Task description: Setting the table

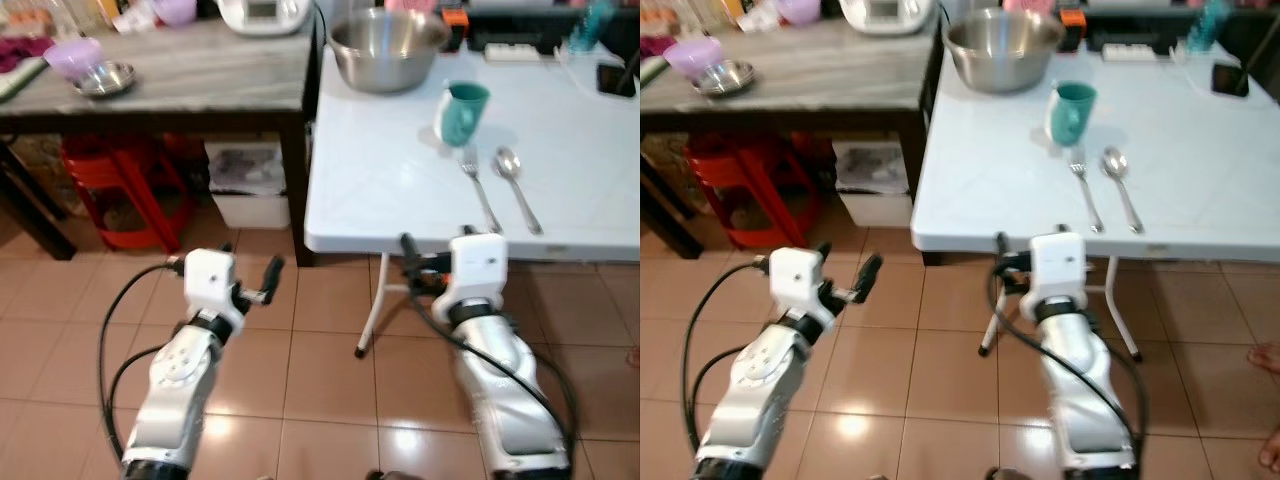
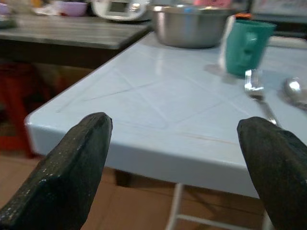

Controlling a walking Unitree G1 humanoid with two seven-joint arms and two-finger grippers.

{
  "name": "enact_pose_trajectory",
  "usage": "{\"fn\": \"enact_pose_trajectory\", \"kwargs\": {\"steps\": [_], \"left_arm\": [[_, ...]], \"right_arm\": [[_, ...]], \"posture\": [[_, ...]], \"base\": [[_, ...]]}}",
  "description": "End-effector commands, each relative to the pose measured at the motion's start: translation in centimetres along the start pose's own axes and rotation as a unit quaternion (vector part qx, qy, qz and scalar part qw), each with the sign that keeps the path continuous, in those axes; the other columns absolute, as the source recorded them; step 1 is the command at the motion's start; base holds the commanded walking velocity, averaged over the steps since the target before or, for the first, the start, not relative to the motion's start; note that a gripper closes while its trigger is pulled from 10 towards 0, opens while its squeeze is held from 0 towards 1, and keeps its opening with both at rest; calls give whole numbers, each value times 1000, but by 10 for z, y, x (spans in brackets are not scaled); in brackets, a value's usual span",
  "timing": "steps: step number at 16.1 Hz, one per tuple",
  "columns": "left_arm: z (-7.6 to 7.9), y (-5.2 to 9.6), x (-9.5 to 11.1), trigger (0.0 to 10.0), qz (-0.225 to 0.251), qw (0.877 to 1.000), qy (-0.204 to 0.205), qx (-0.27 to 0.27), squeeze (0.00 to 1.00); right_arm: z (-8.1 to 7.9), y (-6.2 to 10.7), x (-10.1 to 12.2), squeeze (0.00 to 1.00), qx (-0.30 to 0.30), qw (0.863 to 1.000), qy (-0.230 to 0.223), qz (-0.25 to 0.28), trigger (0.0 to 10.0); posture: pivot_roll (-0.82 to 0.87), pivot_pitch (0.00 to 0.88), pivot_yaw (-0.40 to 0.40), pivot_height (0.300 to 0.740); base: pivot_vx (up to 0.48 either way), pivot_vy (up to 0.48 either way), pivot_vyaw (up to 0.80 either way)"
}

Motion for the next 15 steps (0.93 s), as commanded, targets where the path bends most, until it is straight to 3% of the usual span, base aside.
{"fn": "enact_pose_trajectory", "kwargs": {"steps": [1,6,13,15], "left_arm": [[0,0,2,10000,3,1000,-2,2,0],[2,0,1,10000,1,1000,-2,-3,0],[9,1,6,10000,19,999,6,-32,0],[11,1,7,10000,23,999,10,-38,0]], "right_arm": [[3,0,2,0,-1,1000,0,5,10000],[2,-1,3,0,-1,1000,-5,7,10000],[1,-1,3,0,1,1000,-1,9,10000],[2,-1,3,0,2,1000,0,10,10000]], "posture": [[-116,126,92,740],[-117,127,97,740],[-122,146,103,740],[-122,148,103,740]], "base": [[0,-398,0],[0,-400,0],[0,0,0],[345,0,0]]}}
Point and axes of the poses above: a point about 5 cm out from each wrist's last joint towards the gripper, its own y axis pointing back from the gripper into the wrist, its own x axis along the axis of the wrist's last joint, z = x × y, the point moved 3 cm from there along -y, pointing out of the wrist towards the gripper, and after that the axes turned 2 degrees about y, right-handed, at the moved point
